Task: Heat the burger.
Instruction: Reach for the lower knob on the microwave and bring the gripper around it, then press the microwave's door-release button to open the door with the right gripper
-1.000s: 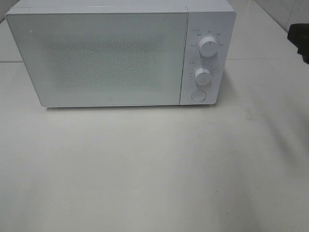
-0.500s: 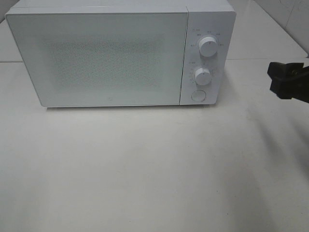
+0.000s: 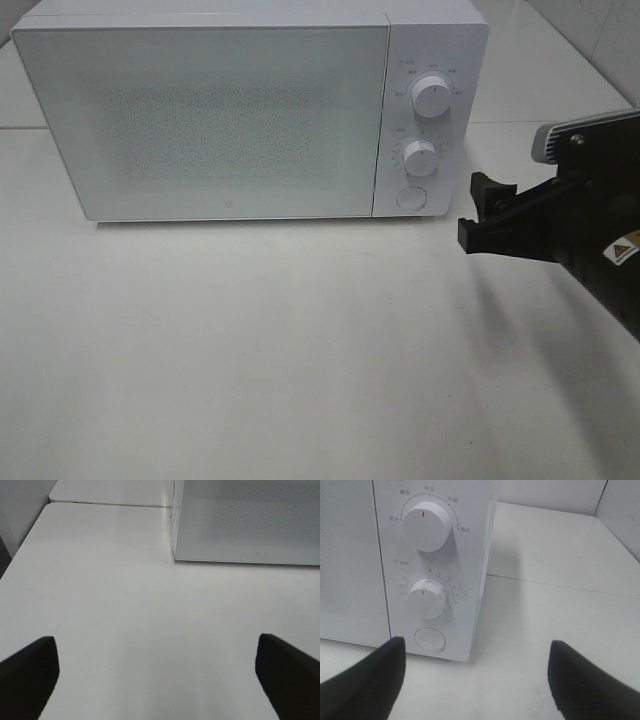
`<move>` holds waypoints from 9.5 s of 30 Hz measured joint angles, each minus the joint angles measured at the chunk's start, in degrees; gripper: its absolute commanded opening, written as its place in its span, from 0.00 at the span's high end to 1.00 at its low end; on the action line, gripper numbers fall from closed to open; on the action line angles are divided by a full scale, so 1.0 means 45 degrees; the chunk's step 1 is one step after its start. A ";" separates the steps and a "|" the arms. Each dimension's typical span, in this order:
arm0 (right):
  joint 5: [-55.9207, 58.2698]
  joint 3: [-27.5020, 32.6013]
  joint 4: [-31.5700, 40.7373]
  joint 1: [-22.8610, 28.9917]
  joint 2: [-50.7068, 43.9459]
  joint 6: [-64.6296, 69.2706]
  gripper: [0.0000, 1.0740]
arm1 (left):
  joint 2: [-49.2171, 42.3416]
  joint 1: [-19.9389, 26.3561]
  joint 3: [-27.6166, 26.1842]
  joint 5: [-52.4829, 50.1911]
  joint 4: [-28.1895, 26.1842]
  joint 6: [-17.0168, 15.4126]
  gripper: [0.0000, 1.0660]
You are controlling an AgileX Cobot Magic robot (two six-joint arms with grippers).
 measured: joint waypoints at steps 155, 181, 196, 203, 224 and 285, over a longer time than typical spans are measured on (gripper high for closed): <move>-0.1248 -0.6290 0.0115 0.0115 0.6926 2.5528 1.00 | 0.0000 0.0000 0.0000 0.0000 0.0000 0.0000 0.06; -0.1210 -0.6430 0.1133 0.0267 0.6926 2.4739 0.62 | 0.0000 0.0000 0.0000 0.0000 0.0000 0.0000 0.06; -0.1273 -0.6252 0.0828 0.0344 0.6875 2.3440 0.33 | 0.0000 0.0000 0.0000 0.0000 0.0000 0.0000 0.06; -0.1070 -0.5157 -0.1541 0.0204 0.5793 2.1530 0.33 | 0.0000 0.0000 0.0000 0.0000 0.0000 0.0000 0.06; 0.8811 -0.4189 -0.2928 -0.0726 0.1401 1.0377 0.33 | 0.0000 0.0000 0.0000 0.0000 0.0000 0.0000 0.06; 2.6471 -0.2878 -0.8123 -0.4571 -1.8246 0.4915 0.29 | 0.0000 0.0000 0.0000 0.0000 0.0000 0.0000 0.06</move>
